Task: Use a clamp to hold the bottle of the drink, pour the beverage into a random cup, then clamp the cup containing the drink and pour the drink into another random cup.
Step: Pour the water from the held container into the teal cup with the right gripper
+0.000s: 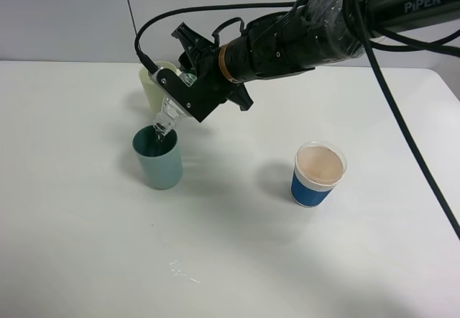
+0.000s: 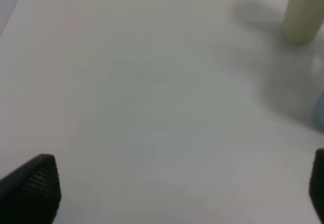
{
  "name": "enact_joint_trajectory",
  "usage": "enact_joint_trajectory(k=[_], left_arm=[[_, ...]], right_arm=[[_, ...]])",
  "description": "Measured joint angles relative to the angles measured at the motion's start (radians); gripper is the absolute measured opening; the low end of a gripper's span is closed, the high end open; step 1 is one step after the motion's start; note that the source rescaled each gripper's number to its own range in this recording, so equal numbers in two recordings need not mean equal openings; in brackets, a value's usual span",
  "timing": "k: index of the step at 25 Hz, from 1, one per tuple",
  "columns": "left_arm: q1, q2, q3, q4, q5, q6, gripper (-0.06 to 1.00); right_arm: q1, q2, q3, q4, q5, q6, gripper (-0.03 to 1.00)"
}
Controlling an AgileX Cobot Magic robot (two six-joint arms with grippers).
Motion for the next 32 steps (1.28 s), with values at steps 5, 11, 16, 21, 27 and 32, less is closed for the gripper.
enact_joint_trajectory(k=[5,11,16,21,27,32], left_arm=[[0.0,0.0,0.0,0.0,0.0,0.0,1.0],[0.0,0.0,0.0,0.0,0.0,0.0,1.0],[0.0,0.0,0.0,0.0,0.0,-0.001,1.0],[0.0,0.0,0.0,0.0,0.0,-0.001,1.0],[0.0,0.0,0.0,0.0,0.0,0.0,1.0],[0.0,0.0,0.0,0.0,0.0,0.0,1.0]], right_arm=[[0.0,0.0,0.0,-0.002,0.0,-0.009,0.01],[0.0,0.0,0.0,-0.002,0.0,-0.009,0.01],[0.0,0.0,0.0,-0.003,0.0,-0.014,0.01],[0.0,0.0,0.0,-0.003,0.0,-0.033,0.01],[0.0,0.0,0.0,-0.003,0.0,-0.05,0.01],[0.0,0.0,0.0,-0.003,0.0,-0.051,0.01]])
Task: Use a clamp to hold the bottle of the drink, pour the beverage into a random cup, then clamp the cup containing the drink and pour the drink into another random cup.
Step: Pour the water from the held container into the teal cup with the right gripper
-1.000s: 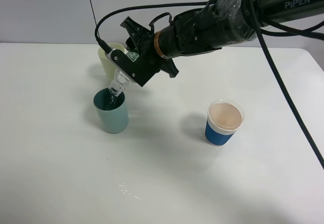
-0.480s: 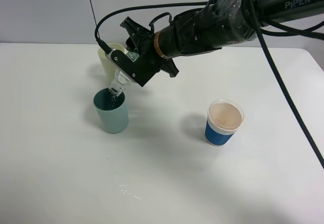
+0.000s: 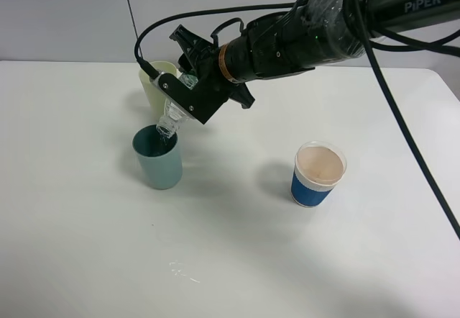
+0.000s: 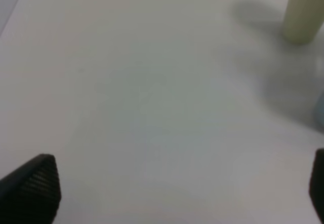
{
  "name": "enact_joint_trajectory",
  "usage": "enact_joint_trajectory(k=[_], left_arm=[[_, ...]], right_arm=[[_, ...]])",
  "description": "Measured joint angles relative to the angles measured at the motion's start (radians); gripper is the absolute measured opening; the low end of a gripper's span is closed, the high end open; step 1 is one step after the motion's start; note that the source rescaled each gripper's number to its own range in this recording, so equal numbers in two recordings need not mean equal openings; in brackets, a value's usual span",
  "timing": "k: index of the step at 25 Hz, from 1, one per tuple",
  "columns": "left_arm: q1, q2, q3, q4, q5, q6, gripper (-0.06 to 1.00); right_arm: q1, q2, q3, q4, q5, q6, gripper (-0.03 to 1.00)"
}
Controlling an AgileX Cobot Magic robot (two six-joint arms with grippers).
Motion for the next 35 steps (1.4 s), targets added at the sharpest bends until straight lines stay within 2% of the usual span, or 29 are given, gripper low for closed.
enact_joint_trajectory(k=[12,22,35], left_arm=[[0.0,0.0,0.0,0.0,0.0,-0.001,1.0],[0.0,0.0,0.0,0.0,0.0,0.0,1.0],[0.0,0.0,0.0,0.0,0.0,-0.001,1.0]], right_arm=[[0.0,-0.008,-0.041,-0.012,-0.003,-0.004,0.01],[0.0,-0.008,-0.041,-0.029,-0.003,-0.088,0.01],[0.0,-0.008,-0.05,-0.03,-0.003,-0.091,0.01]])
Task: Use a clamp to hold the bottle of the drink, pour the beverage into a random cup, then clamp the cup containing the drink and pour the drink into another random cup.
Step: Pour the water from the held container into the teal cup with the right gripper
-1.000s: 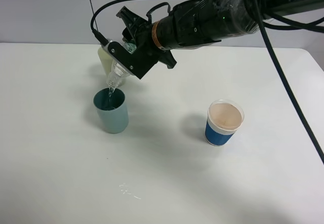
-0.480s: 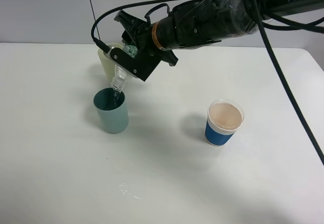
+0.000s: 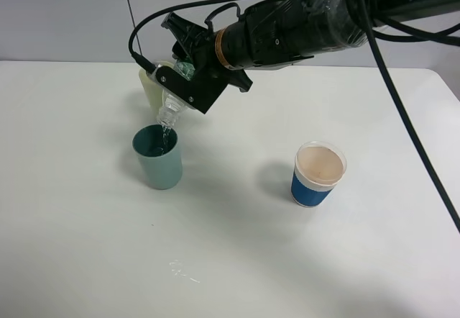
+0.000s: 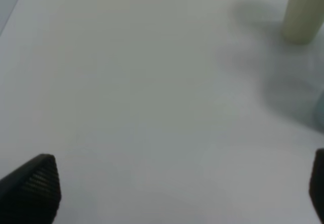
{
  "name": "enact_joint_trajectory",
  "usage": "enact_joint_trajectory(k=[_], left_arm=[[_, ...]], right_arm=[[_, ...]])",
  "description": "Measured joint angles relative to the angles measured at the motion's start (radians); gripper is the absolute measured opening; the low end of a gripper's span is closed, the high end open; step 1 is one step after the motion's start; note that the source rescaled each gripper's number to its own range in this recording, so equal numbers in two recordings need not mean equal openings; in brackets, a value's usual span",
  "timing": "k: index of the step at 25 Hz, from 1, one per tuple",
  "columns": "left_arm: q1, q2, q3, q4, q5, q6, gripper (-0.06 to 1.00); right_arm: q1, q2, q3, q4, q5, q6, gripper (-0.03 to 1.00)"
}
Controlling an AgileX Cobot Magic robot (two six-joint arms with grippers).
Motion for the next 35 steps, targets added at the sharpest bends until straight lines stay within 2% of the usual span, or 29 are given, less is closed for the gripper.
enact_joint_trajectory(k=[8,19,35], left_arm=[[0.0,0.0,0.0,0.0,0.0,0.0,1.0],[0.0,0.0,0.0,0.0,0.0,0.0,1.0],[0.0,0.0,0.0,0.0,0.0,-0.005,1.0]], right_arm=[[0.0,0.0,-0.003,0.0,-0.001,-0.001,0.01],[0.0,0.0,-0.011,-0.003,-0.002,-0.061,0.01],[0.0,0.0,-0.025,-0.003,-0.059,-0.094,0.01]])
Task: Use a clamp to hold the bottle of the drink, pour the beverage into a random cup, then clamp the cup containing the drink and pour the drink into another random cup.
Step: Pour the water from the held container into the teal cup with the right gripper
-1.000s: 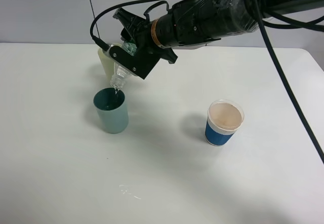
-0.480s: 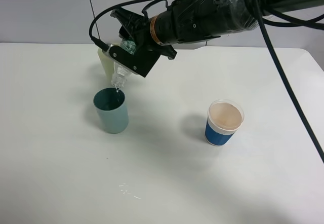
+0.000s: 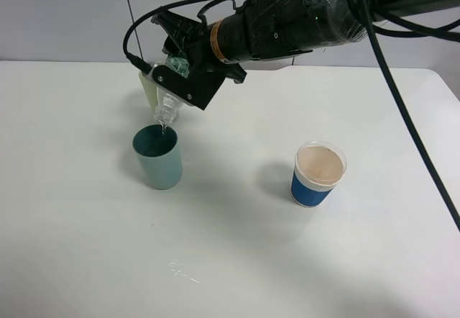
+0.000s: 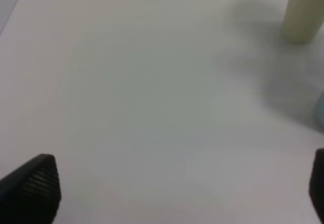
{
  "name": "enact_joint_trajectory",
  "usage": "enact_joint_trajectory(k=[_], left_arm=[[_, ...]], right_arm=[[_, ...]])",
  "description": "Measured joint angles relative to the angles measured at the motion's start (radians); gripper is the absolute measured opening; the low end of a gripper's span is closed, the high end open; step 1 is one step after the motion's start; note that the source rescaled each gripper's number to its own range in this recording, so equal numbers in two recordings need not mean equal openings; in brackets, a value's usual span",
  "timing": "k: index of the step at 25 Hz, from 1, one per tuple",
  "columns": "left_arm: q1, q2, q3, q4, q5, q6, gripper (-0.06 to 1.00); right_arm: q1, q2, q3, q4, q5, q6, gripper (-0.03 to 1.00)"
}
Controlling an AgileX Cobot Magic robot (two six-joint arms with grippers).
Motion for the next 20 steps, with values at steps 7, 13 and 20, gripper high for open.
enact_joint_trajectory(k=[7,13,20], left_arm=[[0.0,0.0,0.0,0.0,0.0,0.005,1.0],[0.0,0.0,0.0,0.0,0.0,0.005,1.0],[0.0,0.0,0.0,0.0,0.0,0.005,1.0]], right_arm=[[0.0,0.0,0.0,0.0,-0.017,-0.028,0.01],[0.0,0.0,0.0,0.0,-0.027,-0.036,0.01],[0.0,0.0,0.0,-0.001,-0.045,-0.09,0.01]])
